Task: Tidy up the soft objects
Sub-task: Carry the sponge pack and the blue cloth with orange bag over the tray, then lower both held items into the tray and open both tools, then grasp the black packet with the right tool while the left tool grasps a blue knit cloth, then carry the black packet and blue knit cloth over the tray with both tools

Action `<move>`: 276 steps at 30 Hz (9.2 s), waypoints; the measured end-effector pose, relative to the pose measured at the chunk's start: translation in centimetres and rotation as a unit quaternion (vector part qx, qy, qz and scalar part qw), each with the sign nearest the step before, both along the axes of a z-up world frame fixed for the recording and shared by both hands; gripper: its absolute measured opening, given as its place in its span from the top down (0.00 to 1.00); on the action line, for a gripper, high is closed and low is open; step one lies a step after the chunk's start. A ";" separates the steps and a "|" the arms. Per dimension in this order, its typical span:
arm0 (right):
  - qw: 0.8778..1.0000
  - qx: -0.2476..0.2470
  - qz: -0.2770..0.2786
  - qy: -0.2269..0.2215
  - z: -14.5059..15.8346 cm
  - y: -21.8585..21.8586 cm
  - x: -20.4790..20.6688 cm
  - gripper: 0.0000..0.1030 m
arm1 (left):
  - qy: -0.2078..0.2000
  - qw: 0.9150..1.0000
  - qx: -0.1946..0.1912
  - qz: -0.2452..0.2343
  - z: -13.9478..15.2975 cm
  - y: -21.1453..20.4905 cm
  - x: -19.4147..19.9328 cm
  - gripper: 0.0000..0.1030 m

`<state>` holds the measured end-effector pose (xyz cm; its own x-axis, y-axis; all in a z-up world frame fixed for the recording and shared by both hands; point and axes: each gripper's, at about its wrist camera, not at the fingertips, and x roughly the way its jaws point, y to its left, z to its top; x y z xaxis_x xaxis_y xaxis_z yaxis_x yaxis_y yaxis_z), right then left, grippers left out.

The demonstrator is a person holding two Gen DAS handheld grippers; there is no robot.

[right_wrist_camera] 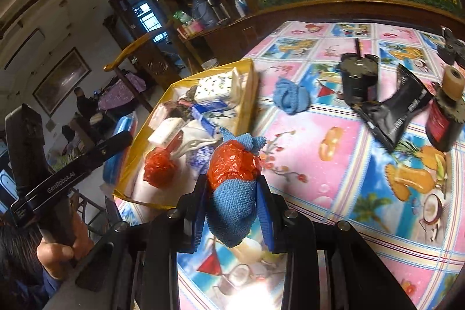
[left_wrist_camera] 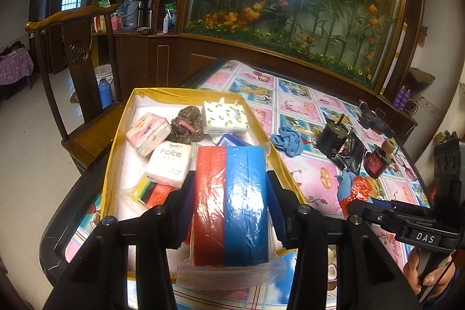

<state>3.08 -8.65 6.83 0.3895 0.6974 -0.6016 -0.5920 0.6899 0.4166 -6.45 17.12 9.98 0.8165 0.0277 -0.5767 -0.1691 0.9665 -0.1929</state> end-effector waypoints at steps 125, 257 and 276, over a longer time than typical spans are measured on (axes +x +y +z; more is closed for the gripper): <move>0.922 -0.126 -0.355 0.090 -3.7 -7.6 16.9 0.63 | -0.046 0.998 0.027 -0.031 -2.5 -2.0 0.3 0.17; 0.972 -0.066 -0.226 0.024 -3.4 -11.6 4.7 0.73 | 0.066 0.983 0.076 -0.153 -4.0 -18.1 6.3 0.61; 0.982 -0.025 -0.189 -0.013 -1.8 -10.2 3.3 0.73 | 0.029 0.992 0.039 -0.113 -1.0 -13.3 5.2 0.61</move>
<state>6.38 -18.85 5.06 0.6300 0.4706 -0.6178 -0.2997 0.8812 0.3657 -1.26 3.81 8.98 0.7725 -0.1064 -0.6261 0.0451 0.9926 -0.1130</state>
